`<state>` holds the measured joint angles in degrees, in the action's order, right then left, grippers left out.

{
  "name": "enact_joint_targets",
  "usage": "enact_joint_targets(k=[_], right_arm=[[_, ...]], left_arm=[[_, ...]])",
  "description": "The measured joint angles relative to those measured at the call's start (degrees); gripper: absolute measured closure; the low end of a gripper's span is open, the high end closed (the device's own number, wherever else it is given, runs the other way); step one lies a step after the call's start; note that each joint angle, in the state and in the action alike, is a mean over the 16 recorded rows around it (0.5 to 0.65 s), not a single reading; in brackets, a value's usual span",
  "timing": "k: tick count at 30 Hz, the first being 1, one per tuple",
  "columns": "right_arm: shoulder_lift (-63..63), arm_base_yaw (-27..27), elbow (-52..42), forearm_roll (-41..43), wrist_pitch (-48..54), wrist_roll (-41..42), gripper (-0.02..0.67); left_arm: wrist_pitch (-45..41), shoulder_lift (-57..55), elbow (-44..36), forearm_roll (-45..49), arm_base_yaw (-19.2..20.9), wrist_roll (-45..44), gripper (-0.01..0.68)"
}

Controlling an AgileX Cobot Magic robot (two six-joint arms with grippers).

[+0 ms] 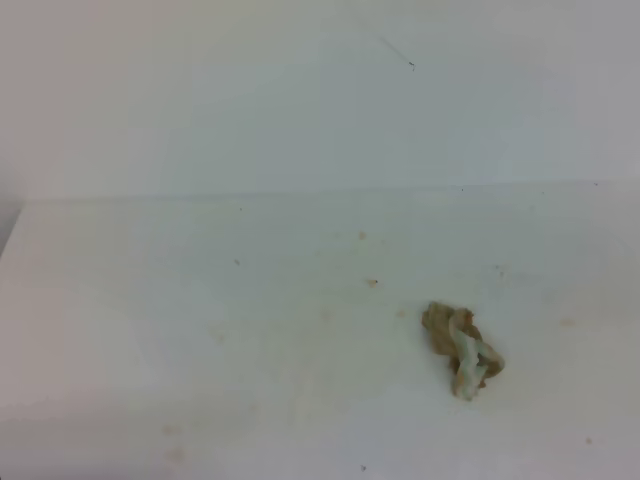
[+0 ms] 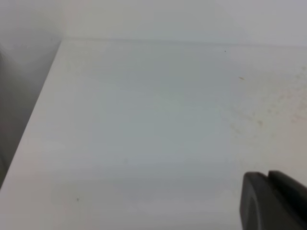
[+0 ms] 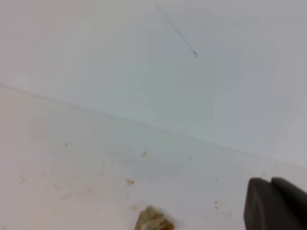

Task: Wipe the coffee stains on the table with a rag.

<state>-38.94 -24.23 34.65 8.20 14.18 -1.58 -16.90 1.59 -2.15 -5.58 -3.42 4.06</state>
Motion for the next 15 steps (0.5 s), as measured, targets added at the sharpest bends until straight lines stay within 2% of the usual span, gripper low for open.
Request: enact_joint_targets(k=[15], right_arm=[[2.32, 0.81, -0.57, 3.6, 1.24, 3.07, 0.651]], left_arm=[[-0.05, 0.0, 0.0, 0.0, 0.0, 0.0, 0.674]])
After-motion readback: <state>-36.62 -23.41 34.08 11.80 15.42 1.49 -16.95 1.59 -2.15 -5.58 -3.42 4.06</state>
